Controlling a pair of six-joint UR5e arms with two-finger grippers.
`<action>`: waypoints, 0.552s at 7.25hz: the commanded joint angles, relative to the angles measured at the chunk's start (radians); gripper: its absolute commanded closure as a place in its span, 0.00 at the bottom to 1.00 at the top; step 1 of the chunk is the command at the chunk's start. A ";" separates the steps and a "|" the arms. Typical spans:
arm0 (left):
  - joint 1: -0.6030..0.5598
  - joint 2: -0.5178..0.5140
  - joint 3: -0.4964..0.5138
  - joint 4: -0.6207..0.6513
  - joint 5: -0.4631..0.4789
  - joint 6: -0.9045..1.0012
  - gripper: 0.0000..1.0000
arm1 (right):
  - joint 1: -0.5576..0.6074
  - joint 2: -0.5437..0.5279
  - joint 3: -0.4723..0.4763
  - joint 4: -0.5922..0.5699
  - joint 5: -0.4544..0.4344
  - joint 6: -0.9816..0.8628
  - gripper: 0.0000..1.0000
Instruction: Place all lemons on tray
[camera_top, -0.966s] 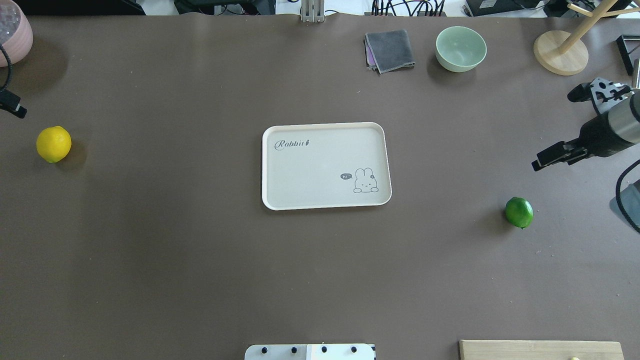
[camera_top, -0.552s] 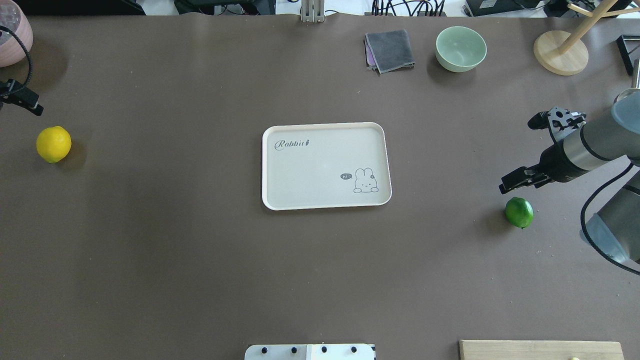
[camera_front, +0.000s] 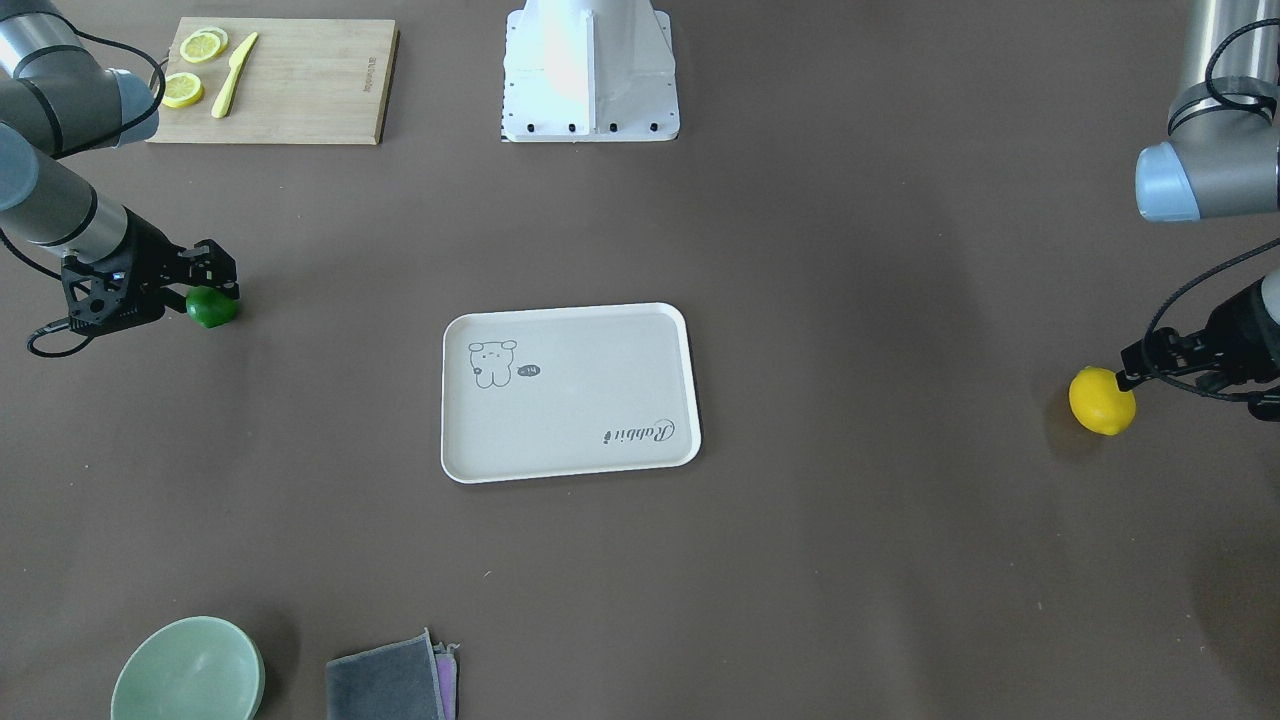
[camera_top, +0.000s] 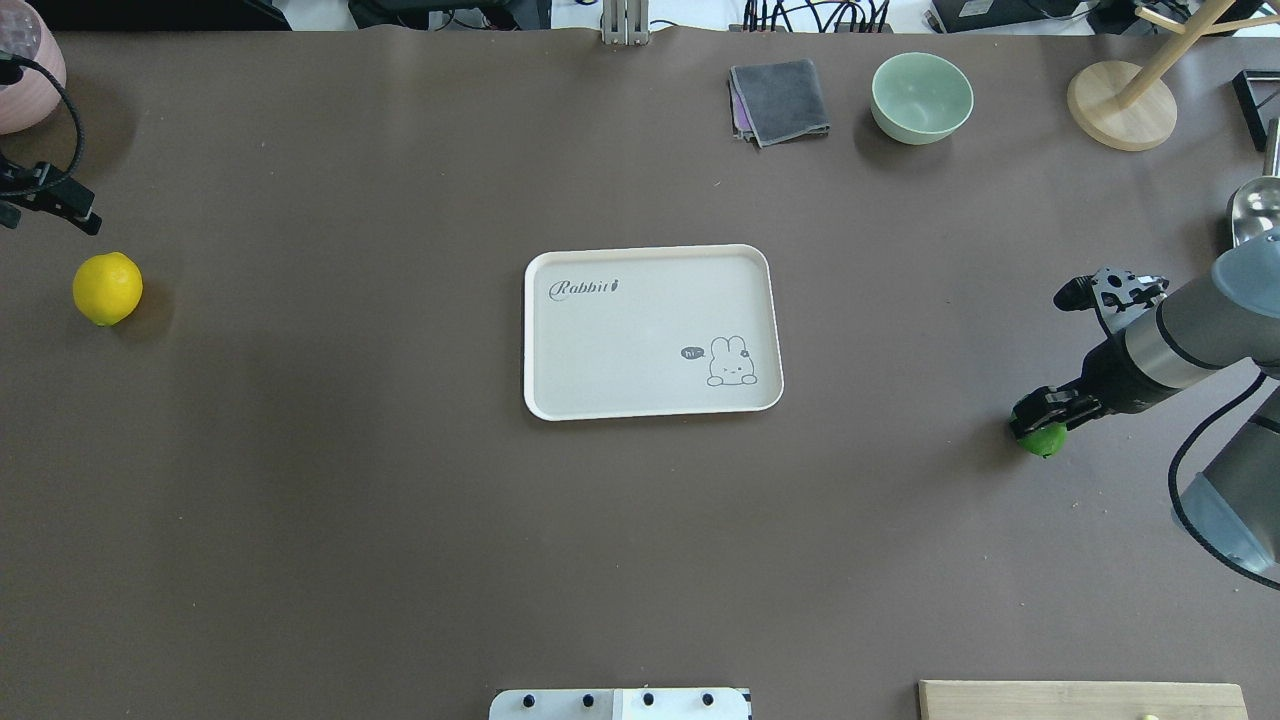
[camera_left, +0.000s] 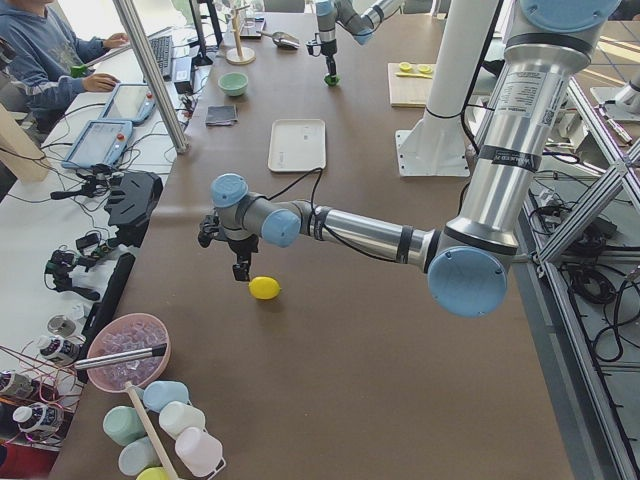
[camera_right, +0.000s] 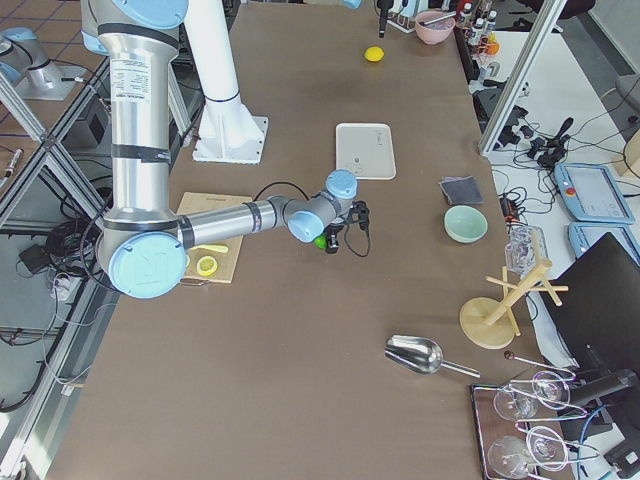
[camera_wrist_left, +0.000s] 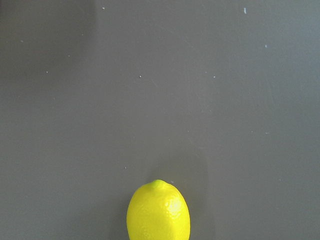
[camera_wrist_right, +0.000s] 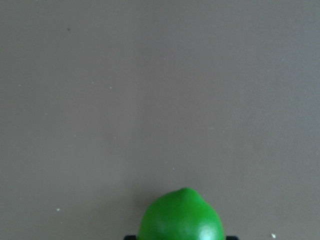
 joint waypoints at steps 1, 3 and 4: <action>0.007 -0.037 0.080 -0.013 0.000 -0.003 0.03 | -0.008 0.043 0.025 -0.014 0.009 0.003 1.00; 0.023 -0.035 0.116 -0.027 0.002 -0.004 0.03 | -0.033 0.208 0.017 -0.023 0.008 0.214 1.00; 0.028 -0.027 0.119 -0.028 0.000 -0.003 0.03 | -0.069 0.308 0.002 -0.063 -0.015 0.274 1.00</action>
